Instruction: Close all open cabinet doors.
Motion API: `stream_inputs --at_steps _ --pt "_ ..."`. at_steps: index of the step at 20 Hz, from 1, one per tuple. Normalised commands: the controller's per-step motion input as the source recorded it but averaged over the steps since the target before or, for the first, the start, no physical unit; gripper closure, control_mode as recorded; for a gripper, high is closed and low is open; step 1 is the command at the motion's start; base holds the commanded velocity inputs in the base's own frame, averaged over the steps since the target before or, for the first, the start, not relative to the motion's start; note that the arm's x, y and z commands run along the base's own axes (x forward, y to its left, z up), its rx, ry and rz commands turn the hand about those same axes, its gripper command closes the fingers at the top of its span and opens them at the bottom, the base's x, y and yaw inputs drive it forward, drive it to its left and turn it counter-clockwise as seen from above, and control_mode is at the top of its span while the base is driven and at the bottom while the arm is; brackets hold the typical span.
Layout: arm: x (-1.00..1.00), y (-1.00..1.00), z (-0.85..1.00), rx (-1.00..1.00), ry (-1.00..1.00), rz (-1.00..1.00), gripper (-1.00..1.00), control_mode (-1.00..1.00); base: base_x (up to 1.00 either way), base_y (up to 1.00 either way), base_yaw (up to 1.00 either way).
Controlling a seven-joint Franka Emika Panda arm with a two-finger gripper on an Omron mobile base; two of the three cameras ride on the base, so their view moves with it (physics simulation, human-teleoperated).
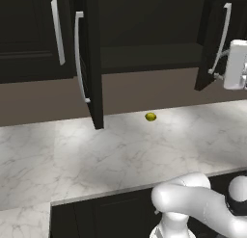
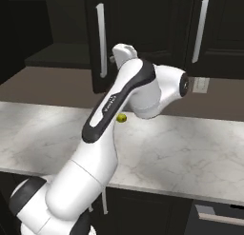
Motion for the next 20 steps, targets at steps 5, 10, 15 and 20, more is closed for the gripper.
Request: stream_inputs --at_steps 5,10,15,20 --pt "0.67 0.37 -0.01 -0.08 -0.02 -0.30 -1.00 -1.00 0.00 0.00 0.00" --pt "0.73 0.25 -0.07 0.00 -0.02 -0.26 -1.00 -1.00 0.00 0.00 0.00" --pt "0.72 0.09 -0.10 0.00 0.00 -0.21 -1.00 -1.00 0.00 0.00 0.00" --pt "0.68 0.00 -0.08 0.04 0.00 -0.18 -1.00 -1.00 0.00 0.00 0.00"
